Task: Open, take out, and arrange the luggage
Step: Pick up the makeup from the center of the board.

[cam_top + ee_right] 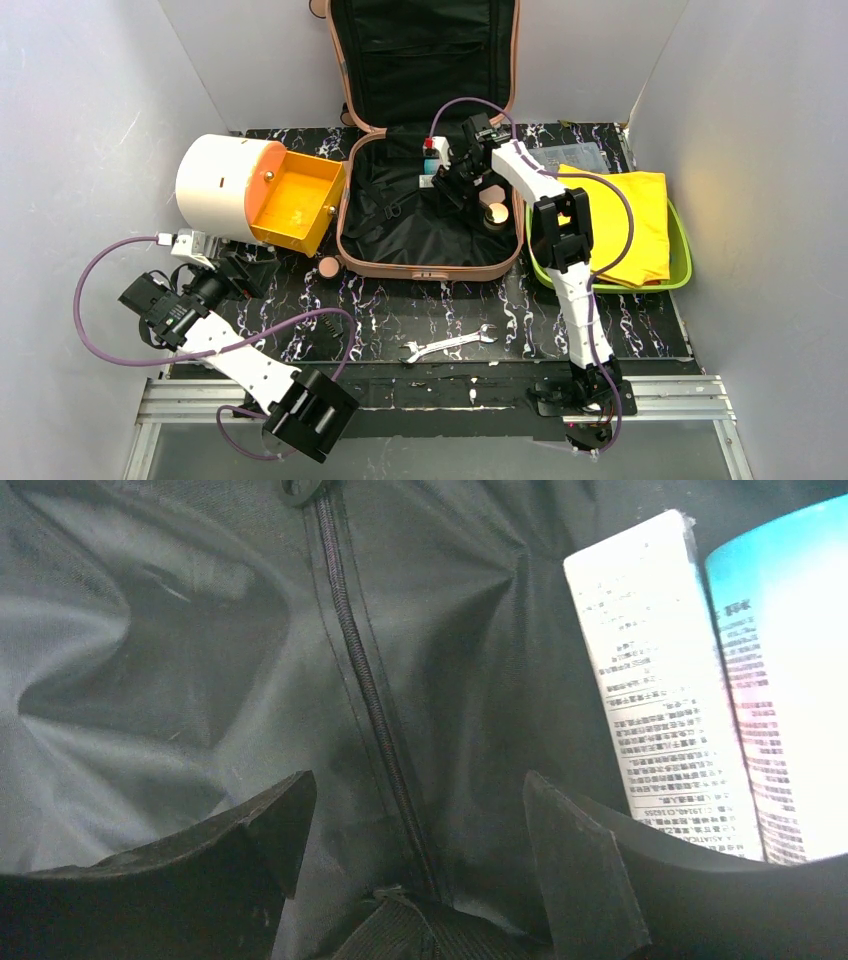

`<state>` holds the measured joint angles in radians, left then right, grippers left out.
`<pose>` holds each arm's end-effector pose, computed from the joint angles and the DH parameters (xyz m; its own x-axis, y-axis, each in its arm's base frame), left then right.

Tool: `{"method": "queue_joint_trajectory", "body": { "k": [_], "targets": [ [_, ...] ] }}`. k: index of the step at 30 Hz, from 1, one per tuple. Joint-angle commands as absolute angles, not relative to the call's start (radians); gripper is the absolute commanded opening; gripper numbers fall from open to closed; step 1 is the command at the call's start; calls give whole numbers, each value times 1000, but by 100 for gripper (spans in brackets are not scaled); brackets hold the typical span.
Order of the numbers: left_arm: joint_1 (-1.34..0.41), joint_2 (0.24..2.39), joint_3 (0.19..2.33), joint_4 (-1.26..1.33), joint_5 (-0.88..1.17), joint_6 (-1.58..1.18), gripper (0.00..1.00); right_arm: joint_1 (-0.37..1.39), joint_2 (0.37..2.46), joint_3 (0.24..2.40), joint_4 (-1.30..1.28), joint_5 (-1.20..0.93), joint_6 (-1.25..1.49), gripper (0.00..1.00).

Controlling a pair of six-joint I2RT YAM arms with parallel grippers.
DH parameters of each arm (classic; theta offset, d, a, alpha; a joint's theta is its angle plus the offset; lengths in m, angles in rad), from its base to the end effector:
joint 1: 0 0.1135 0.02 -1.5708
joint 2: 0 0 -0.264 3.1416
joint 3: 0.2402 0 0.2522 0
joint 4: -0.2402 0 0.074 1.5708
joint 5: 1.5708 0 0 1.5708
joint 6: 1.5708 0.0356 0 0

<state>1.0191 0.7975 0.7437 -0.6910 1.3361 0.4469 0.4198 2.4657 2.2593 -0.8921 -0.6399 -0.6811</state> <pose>0.1049 0.1044 0.2934 -0.2440 -0.2047 -0.9479 0.3129 0.9086 -0.2768 0.4705 0.2333 0.1958 -0.2697 -0.6735 -0.6882 -0.9587 0.2545 0.1267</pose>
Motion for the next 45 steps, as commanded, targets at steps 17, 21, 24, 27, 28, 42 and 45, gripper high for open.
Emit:
{"method": "queue_joint_trajectory", "body": {
  "k": [17,21,24,27,28,42,45],
  "targets": [
    [1027,807,753,-746,1384,502,99,389,2187,1946,-303,-96,-236,98],
    [1028,803,753,-747,1382,503,99,366,2248,2021,-350,-135,-258,99],
    [1027,801,752,-747,1380,506,99,327,2324,2119,-421,-223,-243,98],
    [1028,803,751,-747,1379,509,99,284,2403,2221,-488,-340,-222,98],
    [1028,805,750,-748,1380,509,99,277,2418,2237,-504,-368,-219,98],
    [1028,821,754,-749,1376,511,99,273,2453,2210,-530,-477,-189,98],
    [1029,821,755,-749,1376,512,99,284,2453,2194,-513,-409,-178,98]
  ]
}}
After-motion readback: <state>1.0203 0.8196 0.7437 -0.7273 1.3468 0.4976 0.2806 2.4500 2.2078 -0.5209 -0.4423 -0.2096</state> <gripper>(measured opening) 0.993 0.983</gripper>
